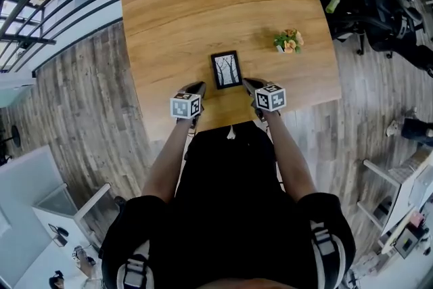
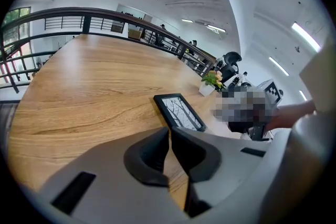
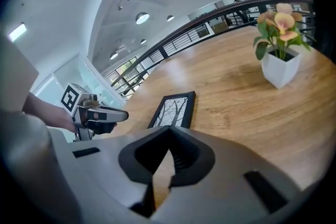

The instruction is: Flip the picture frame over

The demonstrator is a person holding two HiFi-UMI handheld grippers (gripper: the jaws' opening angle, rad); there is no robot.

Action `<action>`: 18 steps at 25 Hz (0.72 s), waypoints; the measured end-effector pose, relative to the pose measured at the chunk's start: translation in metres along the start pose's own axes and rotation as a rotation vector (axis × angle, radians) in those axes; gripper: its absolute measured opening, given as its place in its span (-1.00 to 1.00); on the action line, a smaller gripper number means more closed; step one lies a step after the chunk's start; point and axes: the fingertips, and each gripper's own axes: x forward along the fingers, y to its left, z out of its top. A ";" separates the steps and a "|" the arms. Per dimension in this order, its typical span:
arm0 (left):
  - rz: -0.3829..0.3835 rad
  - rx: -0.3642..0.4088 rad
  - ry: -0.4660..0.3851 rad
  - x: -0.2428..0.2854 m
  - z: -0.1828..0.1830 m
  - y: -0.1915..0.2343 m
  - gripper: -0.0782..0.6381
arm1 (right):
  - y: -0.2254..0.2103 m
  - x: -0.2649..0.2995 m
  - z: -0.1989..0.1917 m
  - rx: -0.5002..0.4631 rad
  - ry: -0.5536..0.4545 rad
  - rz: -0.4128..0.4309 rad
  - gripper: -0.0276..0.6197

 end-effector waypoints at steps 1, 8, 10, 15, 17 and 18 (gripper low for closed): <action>-0.008 0.001 -0.009 -0.001 0.001 -0.005 -0.69 | 0.000 -0.002 -0.001 -0.008 0.002 0.004 -0.90; 0.002 0.039 -0.055 -0.014 0.006 -0.036 -0.69 | 0.003 -0.017 -0.008 -0.084 0.027 0.038 -0.90; 0.024 0.037 -0.067 -0.019 0.006 -0.039 -0.69 | 0.004 -0.019 -0.009 -0.103 0.033 0.053 -0.90; 0.071 0.030 -0.087 -0.026 -0.001 -0.049 -0.69 | 0.002 -0.027 -0.011 -0.130 0.043 0.084 -0.90; 0.087 0.032 -0.091 -0.027 -0.006 -0.051 -0.69 | 0.000 -0.029 -0.014 -0.146 0.047 0.093 -0.90; 0.093 0.033 -0.094 -0.027 -0.008 -0.052 -0.69 | -0.001 -0.029 -0.015 -0.155 0.049 0.097 -0.90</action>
